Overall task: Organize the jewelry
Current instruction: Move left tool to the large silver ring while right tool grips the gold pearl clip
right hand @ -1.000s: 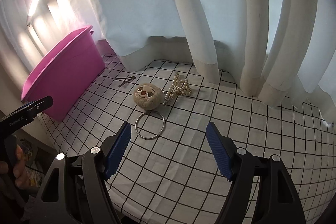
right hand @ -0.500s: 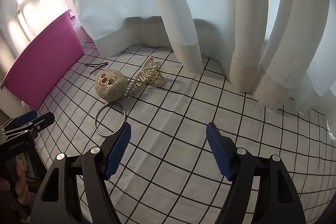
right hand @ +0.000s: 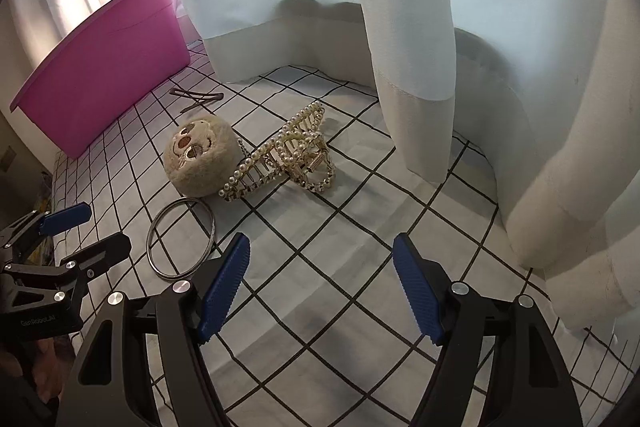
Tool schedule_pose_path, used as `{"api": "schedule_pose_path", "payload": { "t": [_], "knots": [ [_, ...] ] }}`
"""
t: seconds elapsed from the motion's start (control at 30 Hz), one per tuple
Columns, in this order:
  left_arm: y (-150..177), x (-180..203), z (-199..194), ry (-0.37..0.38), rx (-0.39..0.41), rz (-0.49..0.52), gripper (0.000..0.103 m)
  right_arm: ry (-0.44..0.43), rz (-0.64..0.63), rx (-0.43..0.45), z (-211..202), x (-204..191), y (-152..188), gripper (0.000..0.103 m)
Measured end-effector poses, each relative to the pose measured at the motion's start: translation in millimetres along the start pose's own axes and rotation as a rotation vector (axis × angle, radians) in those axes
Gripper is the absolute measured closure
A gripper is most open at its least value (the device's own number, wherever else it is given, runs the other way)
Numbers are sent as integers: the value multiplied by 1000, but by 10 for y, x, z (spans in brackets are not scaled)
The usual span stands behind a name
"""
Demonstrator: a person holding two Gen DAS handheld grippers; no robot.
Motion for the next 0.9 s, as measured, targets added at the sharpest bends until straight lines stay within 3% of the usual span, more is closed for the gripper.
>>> {"api": "schedule_pose_path", "payload": {
  "t": [0.43,0.9],
  "knots": [
    [54,214,182,-16,12,-26,16,-63,-194,8,319,38,-264,32],
    [68,337,374,-28,-8,-13,16,-109,-254,7,455,26,-336,32]
  ]
}}
Point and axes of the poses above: each gripper's, at about its wrist camera, not at the fingertips, and z roughly the way its jaws point, x to its right, y to its underside, the point moved 4 cm from there along z, roughly the way its jaws point, and after that the axes turned 4 degrees about -x, right-handed, at the moved point
